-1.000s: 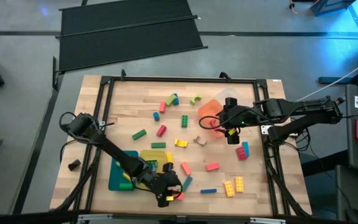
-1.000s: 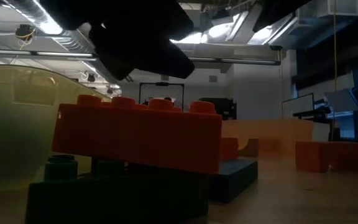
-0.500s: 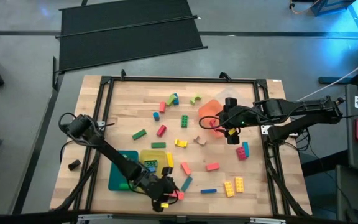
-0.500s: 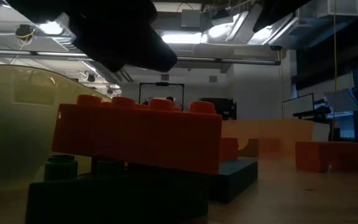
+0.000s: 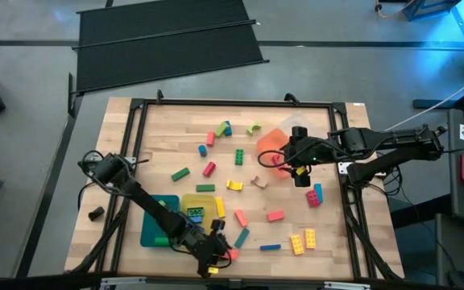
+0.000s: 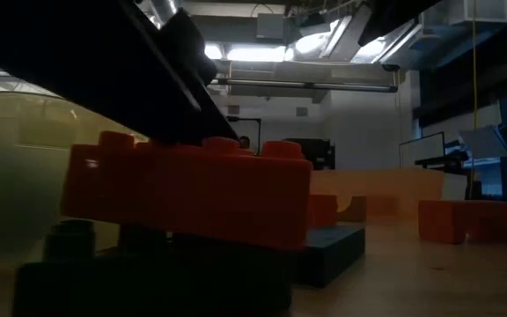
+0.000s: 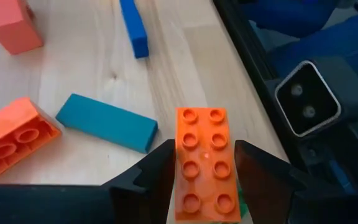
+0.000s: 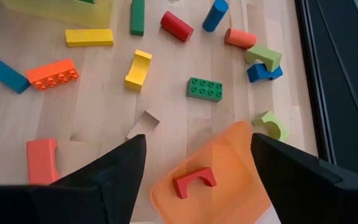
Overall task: Sort blocks by size
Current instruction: Put the orange rectangle game piece into the yellow bin
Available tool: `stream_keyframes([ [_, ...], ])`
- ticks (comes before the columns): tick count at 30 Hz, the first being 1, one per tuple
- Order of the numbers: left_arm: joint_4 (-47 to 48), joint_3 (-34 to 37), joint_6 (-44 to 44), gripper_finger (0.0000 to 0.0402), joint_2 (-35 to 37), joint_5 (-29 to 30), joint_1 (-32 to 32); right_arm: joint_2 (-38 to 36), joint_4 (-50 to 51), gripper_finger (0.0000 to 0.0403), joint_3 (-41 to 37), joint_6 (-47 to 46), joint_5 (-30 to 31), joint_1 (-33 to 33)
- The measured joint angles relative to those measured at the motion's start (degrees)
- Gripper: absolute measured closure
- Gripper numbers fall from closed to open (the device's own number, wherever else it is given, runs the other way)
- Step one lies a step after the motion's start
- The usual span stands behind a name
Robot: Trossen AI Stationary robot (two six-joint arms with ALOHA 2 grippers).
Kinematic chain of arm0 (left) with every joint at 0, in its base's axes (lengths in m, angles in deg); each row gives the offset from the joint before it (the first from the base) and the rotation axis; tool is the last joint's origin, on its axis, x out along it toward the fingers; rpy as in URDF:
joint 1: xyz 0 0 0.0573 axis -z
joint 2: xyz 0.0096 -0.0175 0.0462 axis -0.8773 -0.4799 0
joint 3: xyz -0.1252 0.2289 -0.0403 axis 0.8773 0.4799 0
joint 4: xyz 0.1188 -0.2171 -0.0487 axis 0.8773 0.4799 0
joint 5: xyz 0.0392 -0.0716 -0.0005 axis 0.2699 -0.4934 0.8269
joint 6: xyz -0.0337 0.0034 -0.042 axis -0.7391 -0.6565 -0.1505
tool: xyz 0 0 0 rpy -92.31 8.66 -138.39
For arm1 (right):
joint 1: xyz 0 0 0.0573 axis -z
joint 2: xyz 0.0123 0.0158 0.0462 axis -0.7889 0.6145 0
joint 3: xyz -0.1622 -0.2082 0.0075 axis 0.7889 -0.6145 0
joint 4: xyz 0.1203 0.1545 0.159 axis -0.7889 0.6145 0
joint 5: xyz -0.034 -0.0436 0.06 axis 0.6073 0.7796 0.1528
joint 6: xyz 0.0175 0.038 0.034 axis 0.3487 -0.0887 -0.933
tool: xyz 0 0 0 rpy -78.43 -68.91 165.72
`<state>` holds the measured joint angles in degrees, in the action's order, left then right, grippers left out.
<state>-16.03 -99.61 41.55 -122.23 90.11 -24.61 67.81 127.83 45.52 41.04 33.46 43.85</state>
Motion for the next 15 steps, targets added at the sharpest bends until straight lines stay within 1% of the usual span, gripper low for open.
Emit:
stream_keyframes([
  [12,1.01,-0.04,-0.52,0.0245,0.0,0.46,-0.26,0.0,0.18,0.0111,0.0,0.0,-1.33,0.0],
  [15,1.12,-0.04,-2.01,0.0245,0.0,0.44,-0.73,0.0,0.2,0.0111,0.0,0.0,-1.33,-0.02],
])
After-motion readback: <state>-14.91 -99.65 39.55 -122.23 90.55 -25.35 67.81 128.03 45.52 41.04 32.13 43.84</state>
